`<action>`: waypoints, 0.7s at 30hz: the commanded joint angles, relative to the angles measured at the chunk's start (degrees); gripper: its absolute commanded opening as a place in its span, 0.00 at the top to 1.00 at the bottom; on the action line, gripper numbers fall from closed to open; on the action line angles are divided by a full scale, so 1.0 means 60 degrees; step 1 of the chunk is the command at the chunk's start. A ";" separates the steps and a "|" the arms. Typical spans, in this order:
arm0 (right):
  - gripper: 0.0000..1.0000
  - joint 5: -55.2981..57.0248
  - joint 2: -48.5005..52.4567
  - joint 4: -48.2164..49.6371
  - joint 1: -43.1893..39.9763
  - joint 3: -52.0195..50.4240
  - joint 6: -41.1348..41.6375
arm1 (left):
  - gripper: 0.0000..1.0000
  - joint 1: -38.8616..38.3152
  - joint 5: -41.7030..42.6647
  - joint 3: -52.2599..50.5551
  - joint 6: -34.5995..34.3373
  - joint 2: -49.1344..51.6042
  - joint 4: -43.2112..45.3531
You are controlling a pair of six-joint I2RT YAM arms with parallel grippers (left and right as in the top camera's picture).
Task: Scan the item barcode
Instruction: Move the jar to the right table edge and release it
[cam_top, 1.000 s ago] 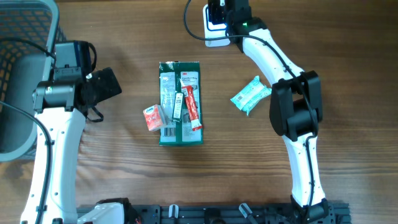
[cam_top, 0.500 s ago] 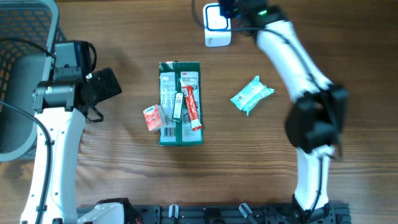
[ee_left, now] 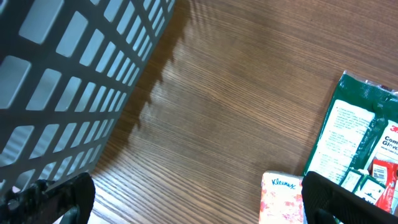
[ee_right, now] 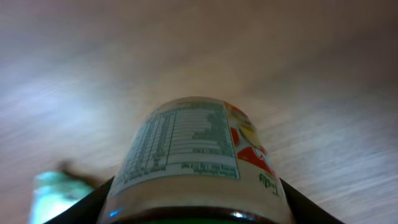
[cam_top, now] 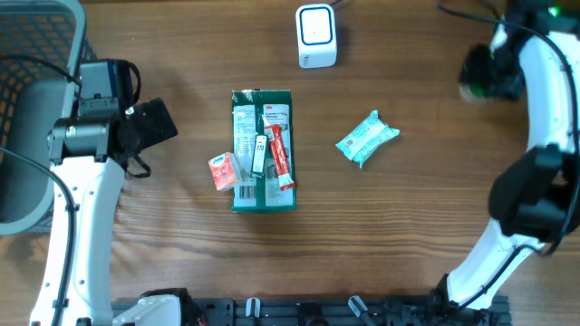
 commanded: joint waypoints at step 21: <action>0.00 -0.1031 0.0040 0.0940 -0.2725 -0.2484 0.0295 | 0.00 0.0044 -0.0149 0.0149 -0.0080 -0.0120 0.0022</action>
